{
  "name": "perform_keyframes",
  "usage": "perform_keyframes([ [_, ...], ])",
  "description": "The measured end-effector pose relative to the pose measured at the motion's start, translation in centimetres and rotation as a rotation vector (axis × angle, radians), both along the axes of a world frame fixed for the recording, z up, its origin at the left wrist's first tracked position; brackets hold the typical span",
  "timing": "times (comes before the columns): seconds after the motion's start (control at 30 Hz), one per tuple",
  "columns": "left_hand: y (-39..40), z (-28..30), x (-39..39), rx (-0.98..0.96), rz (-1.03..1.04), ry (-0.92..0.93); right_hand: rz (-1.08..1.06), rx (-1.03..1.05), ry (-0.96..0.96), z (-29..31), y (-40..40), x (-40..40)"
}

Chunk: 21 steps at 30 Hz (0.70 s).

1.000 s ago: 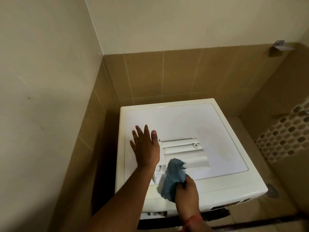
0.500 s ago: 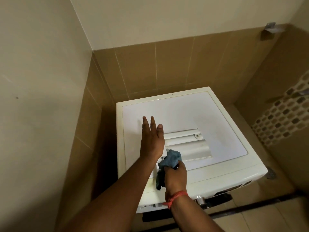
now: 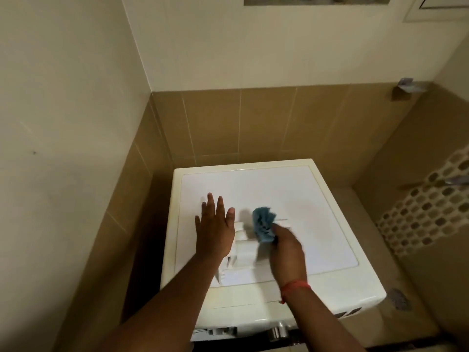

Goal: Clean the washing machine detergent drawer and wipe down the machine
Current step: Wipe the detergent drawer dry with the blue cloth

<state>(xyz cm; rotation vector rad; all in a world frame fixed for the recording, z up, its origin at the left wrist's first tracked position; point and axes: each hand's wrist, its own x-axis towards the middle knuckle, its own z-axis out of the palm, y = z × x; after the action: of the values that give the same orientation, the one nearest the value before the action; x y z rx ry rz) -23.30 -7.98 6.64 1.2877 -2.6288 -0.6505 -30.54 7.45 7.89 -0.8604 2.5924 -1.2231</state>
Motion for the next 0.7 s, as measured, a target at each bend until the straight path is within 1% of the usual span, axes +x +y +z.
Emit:
perform_keyframes([
  [0.1, 0.4, 0.4, 0.0, -0.068, -0.020, -0.101, 0.249, 0.257, 0.225, -1.8, -1.8, 1.6],
  [0.13, 0.5, 0.4, 0.1, -0.086, -0.023, -0.130, 0.316, 0.278, 0.309, -2.4, -2.1, 2.4],
  [0.2, 0.5, 0.5, 0.1, -0.076, 0.011, -0.140, 0.439, 0.222, 0.377, -3.0, -1.3, 2.4],
  [0.27, 0.3, 0.3, -0.1, -0.060, 0.042, -0.106, 0.463, 0.185, 0.443, -3.9, 0.9, -0.2],
  [0.33, 0.2, 0.0, -0.2, -0.074, 0.041, -0.100, 0.414, 0.232, 0.428, -4.5, 3.6, -3.4],
  [0.4, 0.2, -0.1, -0.3, -0.086, 0.047, -0.096, 0.340, 0.219, 0.295, -4.8, 5.4, -6.1],
  [0.47, 0.2, -0.2, -0.3, -0.084, 0.052, -0.102, 0.288, 0.200, 0.240, -5.2, 5.2, -6.0],
  [0.53, 0.2, -0.2, -0.5, -0.073, 0.060, -0.114, 0.373, 0.145, 0.227, -5.7, 3.7, -4.2],
  [0.6, 0.2, 0.0, -0.5, -0.069, 0.066, -0.137, 0.472, 0.081, 0.242, -5.1, 1.8, -1.3],
  [0.7, 0.2, 0.1, -0.4, -0.068, 0.063, -0.161, 0.605, 0.035, 0.327, -3.2, 0.7, 0.6],
])
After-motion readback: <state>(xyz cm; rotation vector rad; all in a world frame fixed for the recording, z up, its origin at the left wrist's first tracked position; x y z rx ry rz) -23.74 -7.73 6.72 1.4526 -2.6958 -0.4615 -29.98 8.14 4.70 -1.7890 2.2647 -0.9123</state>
